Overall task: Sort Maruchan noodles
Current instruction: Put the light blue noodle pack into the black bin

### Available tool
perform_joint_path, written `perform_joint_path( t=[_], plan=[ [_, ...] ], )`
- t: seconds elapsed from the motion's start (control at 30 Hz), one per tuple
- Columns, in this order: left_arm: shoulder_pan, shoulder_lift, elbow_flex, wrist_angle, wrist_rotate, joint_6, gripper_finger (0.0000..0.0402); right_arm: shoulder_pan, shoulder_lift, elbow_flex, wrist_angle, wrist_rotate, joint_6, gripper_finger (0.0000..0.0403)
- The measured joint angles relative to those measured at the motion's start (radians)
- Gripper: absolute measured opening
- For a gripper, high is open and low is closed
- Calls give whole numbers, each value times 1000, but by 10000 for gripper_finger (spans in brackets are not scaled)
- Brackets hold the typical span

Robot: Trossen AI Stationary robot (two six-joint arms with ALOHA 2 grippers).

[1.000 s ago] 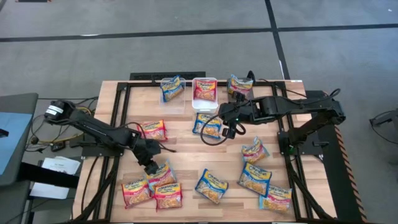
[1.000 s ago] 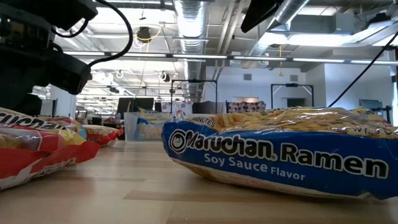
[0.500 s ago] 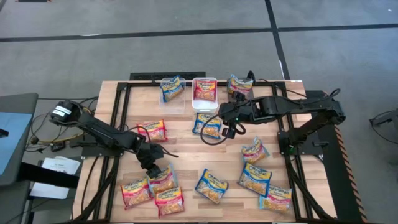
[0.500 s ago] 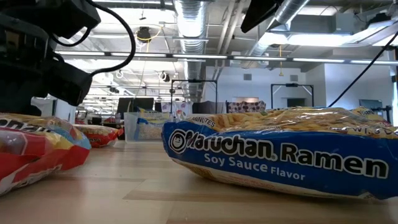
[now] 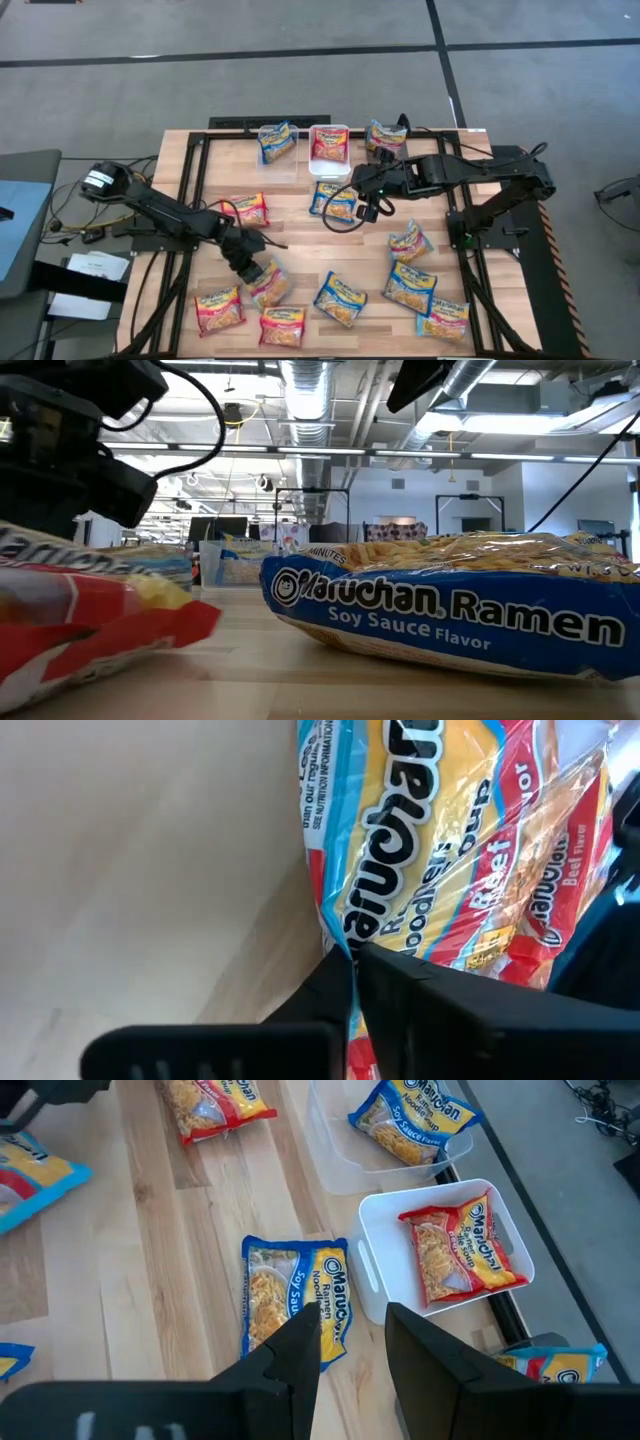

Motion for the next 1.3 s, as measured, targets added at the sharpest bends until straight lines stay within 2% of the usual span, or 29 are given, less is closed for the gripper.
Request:
perform_joint_path(
  t=[0.3,0.4,0.53,0.63,0.73,1.1,1.3],
  plan=[
    [142,-50,34,-28,14,100,0,0,0,0,1,-14,47,139],
    [188,-64,59,-31,20,147,0,0,0,0,1,-88,78,139],
    [233,-68,91,-30,26,209,0,1,0,-6,11,-245,105,139],
    [241,-68,101,-28,35,237,0,13,0,-59,90,-347,108,139],
    [241,-68,101,-30,39,249,0,29,1,-108,170,-396,117,139],
    [234,-65,101,-21,23,294,0,66,0,-301,599,-407,157,138],
    [234,-65,101,-19,-19,315,0,74,0,-383,830,-391,178,138]
  ],
)
